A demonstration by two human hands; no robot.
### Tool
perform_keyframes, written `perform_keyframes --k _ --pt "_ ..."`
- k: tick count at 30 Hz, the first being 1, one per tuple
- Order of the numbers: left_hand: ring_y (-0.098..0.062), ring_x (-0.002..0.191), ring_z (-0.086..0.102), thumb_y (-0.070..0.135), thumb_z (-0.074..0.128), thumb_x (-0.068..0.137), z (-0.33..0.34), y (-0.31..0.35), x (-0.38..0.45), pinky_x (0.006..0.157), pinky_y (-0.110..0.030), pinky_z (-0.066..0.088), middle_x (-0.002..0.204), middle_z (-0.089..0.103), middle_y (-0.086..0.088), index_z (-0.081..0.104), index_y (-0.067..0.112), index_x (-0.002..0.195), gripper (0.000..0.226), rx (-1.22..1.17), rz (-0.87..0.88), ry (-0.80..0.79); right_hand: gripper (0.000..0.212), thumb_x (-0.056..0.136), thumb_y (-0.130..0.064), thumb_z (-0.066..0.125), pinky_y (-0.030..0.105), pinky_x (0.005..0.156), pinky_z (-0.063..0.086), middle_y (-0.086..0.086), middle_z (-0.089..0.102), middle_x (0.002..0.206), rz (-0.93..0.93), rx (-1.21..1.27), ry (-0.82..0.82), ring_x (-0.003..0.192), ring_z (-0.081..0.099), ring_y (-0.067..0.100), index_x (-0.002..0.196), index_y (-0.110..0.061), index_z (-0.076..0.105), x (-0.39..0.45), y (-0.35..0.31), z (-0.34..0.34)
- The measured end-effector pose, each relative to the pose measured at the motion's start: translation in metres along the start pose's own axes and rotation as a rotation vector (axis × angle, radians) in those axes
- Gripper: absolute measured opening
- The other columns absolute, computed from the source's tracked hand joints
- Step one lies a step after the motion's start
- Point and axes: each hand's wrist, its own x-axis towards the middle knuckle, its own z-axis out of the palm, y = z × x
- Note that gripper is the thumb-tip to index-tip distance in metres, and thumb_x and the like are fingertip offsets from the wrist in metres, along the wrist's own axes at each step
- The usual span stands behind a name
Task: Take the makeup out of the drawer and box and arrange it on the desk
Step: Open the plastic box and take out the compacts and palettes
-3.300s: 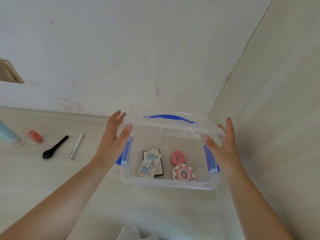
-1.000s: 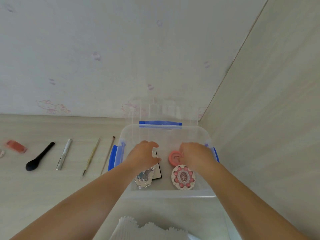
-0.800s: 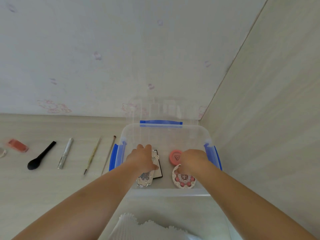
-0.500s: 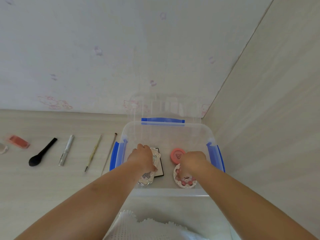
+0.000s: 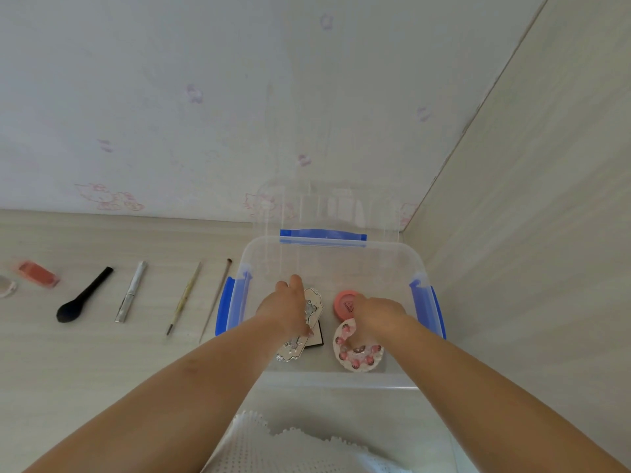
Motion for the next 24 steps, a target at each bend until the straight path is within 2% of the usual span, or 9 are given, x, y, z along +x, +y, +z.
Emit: perform_keyframes --k 4,8,11,14,17,20,22,24 --pt "-0.032 0.098 0.061 0.024 0.077 0.074 -0.006 -0.005 0.002 0.077 -0.035 0.049 0.114 0.052 -0.013 0.031 0.009 0.119 0.065 -0.033 0.022 0.044 0.032 0.081 -0.039 0.065 0.026 0.062 0.042 0.0 0.056 0.082 -0.045 0.079 -0.01 0.085 0.056 0.021 0.097 -0.012 0.058 0.0 0.004 -0.007" --pt "-0.03 0.09 0.064 0.018 0.073 0.077 -0.02 -0.008 -0.002 0.076 -0.038 0.055 0.11 0.059 -0.012 0.034 0.011 0.117 0.056 -0.026 0.095 0.121 0.039 0.085 -0.035 0.06 0.029 0.07 0.039 0.006 0.061 0.112 -0.07 0.11 0.096 0.102 0.058 0.024 0.116 -0.012 0.054 -0.012 0.008 -0.027" --pt "-0.026 0.098 0.062 0.023 0.074 0.075 -0.04 -0.005 -0.013 0.082 -0.039 0.053 0.111 0.062 -0.006 0.039 0.014 0.12 0.058 -0.091 0.133 0.179 0.038 0.084 -0.035 0.061 0.028 0.07 0.038 0.005 0.061 0.11 -0.078 0.145 0.212 0.101 0.058 0.024 0.115 -0.014 0.053 -0.027 0.013 -0.048" --pt "-0.02 0.093 0.061 0.024 0.077 0.073 -0.07 -0.01 -0.036 0.082 -0.032 0.05 0.099 0.061 0.004 0.05 0.016 0.115 0.05 -0.331 0.154 0.266 0.034 0.079 -0.04 0.065 0.029 0.072 0.043 0.004 0.063 0.099 -0.087 0.258 0.345 0.091 0.059 0.022 0.1 -0.014 0.058 -0.046 0.018 -0.066" --pt "-0.015 0.076 0.062 0.023 0.079 0.072 -0.097 -0.025 -0.064 0.065 -0.023 0.048 0.085 0.063 0.009 0.056 0.021 0.103 0.038 -0.655 0.143 0.314 0.037 0.076 -0.037 0.07 0.04 0.081 0.054 0.007 0.066 0.098 -0.112 0.544 0.419 0.092 0.064 0.025 0.099 -0.01 0.06 -0.066 0.019 -0.077" --pt "-0.013 0.073 0.066 0.02 0.08 0.072 -0.113 -0.052 -0.089 0.055 -0.019 0.047 0.088 0.069 0.001 0.058 0.019 0.105 0.039 -0.962 0.096 0.349 0.032 0.077 -0.032 0.071 0.043 0.075 0.058 0.006 0.066 0.095 -0.195 0.789 0.445 0.087 0.067 0.023 0.097 -0.011 0.06 -0.083 0.006 -0.085" --pt "-0.017 0.077 0.068 0.019 0.079 0.073 -0.116 -0.071 -0.102 0.057 -0.023 0.052 0.093 0.07 -0.003 0.057 0.017 0.111 0.044 -1.094 0.068 0.356 0.03 0.077 -0.031 0.073 0.035 0.066 0.06 0.002 0.066 0.094 -0.242 0.958 0.426 0.082 0.067 0.017 0.098 -0.013 0.059 -0.09 -0.007 -0.088" --pt "-0.024 0.084 0.07 0.016 0.078 0.074 -0.115 -0.094 -0.114 0.071 -0.037 0.058 0.096 0.072 -0.007 0.058 0.016 0.112 0.042 -1.192 0.038 0.363 0.029 0.079 -0.028 0.073 0.03 0.06 0.059 0.001 0.065 0.097 -0.291 1.069 0.395 0.08 0.067 0.013 0.099 -0.015 0.058 -0.094 -0.027 -0.09"
